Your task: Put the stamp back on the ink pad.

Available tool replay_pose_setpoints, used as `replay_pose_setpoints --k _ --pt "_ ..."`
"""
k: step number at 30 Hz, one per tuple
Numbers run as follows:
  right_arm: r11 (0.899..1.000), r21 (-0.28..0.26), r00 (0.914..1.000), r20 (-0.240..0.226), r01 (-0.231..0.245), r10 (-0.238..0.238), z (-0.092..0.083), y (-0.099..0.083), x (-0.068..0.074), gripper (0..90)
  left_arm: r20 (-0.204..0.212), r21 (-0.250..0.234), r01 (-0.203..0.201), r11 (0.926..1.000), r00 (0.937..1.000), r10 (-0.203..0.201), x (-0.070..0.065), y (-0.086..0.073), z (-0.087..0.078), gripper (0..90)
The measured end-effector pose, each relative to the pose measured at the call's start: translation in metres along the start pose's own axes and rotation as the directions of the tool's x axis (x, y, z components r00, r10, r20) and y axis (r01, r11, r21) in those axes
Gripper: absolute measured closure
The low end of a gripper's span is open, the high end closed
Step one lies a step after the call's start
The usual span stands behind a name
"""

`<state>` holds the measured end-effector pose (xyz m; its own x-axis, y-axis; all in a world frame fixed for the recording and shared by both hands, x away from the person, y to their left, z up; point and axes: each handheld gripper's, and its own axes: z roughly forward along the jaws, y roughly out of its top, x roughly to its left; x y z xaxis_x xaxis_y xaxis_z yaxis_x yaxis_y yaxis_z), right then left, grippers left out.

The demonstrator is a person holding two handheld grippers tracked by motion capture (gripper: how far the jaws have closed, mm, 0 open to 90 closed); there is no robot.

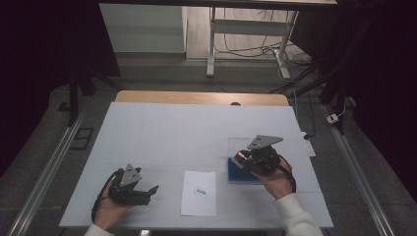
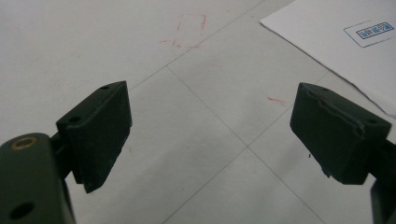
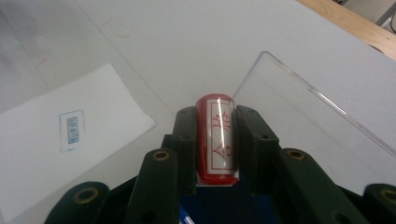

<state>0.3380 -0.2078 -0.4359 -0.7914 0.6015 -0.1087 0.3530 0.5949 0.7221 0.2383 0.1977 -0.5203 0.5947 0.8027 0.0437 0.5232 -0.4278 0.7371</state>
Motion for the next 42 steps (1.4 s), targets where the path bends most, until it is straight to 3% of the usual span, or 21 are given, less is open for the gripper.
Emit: replay_pose_setpoints --k 9,14,18,26,32,34,37,42 --pt "0.999 0.031 0.9984 0.052 -0.025 0.024 -0.001 -0.007 -0.013 69.5 0.002 -0.001 -0.003 1.0 1.0 0.003 0.0 0.0 0.0 13.2" --pt "0.996 0.08 0.9977 0.061 -0.033 0.029 0.007 -0.013 -0.018 69.4 0.005 0.006 -0.003 1.0 1.0 0.003 0.0 0.0 0.001 13.2" --pt "0.989 0.148 0.9982 0.058 -0.025 0.017 0.014 -0.017 -0.019 69.5 0.004 0.005 -0.003 1.0 1.0 0.003 0.0 0.0 0.0 13.2" --pt "0.977 0.212 0.9992 0.034 -0.027 0.02 0.023 -0.023 -0.02 69.4 0.006 0.011 -0.003 0.9999 1.0 0.003 0.0 -0.001 0.001 13.2" --pt "0.978 0.206 0.9992 0.028 -0.032 0.027 0.023 -0.024 -0.021 66.8 0.01 0.012 -0.005 0.9999 0.9999 0.005 0.0 -0.001 0.001 13.1" --pt "0.981 0.19 0.9991 0.013 -0.042 0.04 0.023 -0.024 -0.02 53.5 0.01 0.013 -0.006 0.9999 0.9999 0.006 -0.001 -0.001 0.001 13.1" --pt "0.989 0.133 0.9982 0.002 -0.059 0.06 0.02 -0.023 -0.019 37.0 0.009 0.009 -0.003 1.0 1.0 0.003 -0.001 0.0 0.0 13.1" --pt "0.998 0.018 0.998 0.011 -0.063 0.063 0.009 -0.026 -0.016 34.0 0.01 0.008 0.001 1.0 0.9999 -0.001 -0.001 0.0 0.0 13.1"
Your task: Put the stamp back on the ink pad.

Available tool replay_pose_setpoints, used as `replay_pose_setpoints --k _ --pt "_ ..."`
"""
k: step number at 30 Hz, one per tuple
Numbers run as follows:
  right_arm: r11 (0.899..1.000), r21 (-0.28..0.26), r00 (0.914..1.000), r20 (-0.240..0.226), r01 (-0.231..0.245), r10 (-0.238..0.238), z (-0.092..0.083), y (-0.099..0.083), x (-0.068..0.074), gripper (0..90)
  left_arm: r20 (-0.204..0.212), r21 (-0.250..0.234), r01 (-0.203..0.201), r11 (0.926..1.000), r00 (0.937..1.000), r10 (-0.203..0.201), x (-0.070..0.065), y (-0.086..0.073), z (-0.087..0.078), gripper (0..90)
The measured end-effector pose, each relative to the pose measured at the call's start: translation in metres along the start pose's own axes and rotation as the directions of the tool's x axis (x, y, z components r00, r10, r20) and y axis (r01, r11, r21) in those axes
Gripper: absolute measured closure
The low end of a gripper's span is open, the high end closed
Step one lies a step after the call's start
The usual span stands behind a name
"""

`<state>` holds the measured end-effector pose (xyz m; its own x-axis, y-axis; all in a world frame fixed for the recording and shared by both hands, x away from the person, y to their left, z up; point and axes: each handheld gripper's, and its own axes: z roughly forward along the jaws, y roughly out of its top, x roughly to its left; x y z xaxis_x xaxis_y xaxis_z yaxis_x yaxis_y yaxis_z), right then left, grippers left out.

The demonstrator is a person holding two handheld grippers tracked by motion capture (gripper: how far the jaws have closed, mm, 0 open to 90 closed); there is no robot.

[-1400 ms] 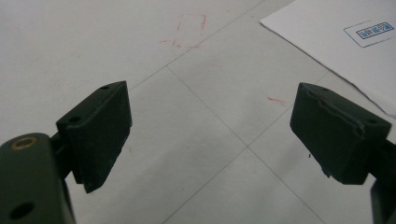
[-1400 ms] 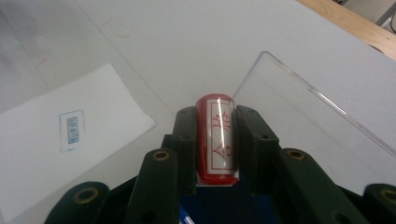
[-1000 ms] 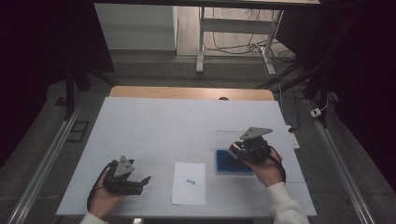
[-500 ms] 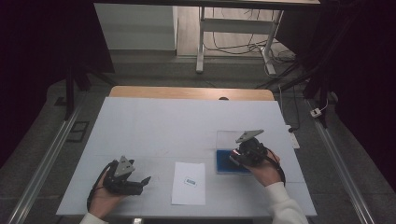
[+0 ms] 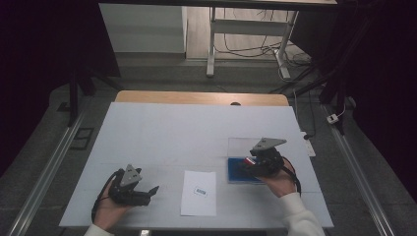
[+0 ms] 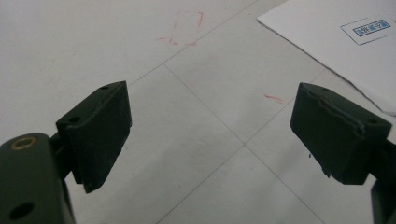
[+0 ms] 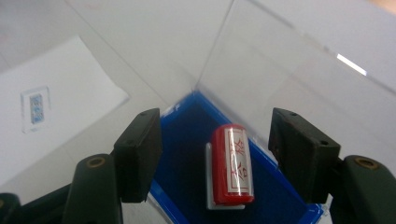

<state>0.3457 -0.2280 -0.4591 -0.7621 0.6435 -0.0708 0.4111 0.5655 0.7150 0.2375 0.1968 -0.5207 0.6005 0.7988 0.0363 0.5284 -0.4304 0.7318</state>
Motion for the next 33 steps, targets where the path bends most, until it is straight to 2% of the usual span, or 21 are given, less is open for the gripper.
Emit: replay_pose_setpoints --k 5,7,13,16,20,23,33 --pt "0.995 -0.094 0.9995 0.003 -0.031 0.032 -0.012 -0.011 0.0 33.7 0.006 -0.003 0.009 1.0 0.9999 -0.009 -0.001 -0.001 0.0 13.0" --pt "0.993 -0.11 0.9993 0.007 -0.037 0.038 -0.015 -0.016 0.001 33.7 0.01 -0.002 0.01 0.9999 0.9999 -0.01 -0.002 -0.001 0.0 13.0" --pt "0.99 -0.139 0.9997 0.022 -0.008 0.011 -0.025 -0.042 0.003 33.6 0.024 -0.006 0.015 0.9999 0.9996 -0.015 -0.003 -0.001 -0.001 13.0" --pt "0.985 -0.172 0.9991 0.022 -0.031 0.035 -0.035 -0.06 -0.001 33.7 0.03 -0.011 0.02 0.9997 0.9994 -0.019 -0.003 -0.001 -0.001 13.0" --pt "0.983 -0.179 0.9988 0.023 -0.038 0.043 -0.045 -0.081 -0.005 33.7 0.027 -0.006 0.018 0.9998 0.9995 -0.018 -0.003 -0.001 0.0 13.0" --pt "0.982 -0.182 0.999 0.001 -0.043 0.044 -0.046 -0.089 -0.006 33.7 0.028 -0.007 0.016 0.9999 0.9995 -0.015 -0.003 -0.001 0.0 13.0" --pt "0.986 -0.166 0.9999 0.008 -0.014 0.015 -0.044 -0.091 -0.007 33.7 0.022 -0.005 0.019 0.9998 0.9996 -0.019 -0.002 -0.001 0.0 13.0"
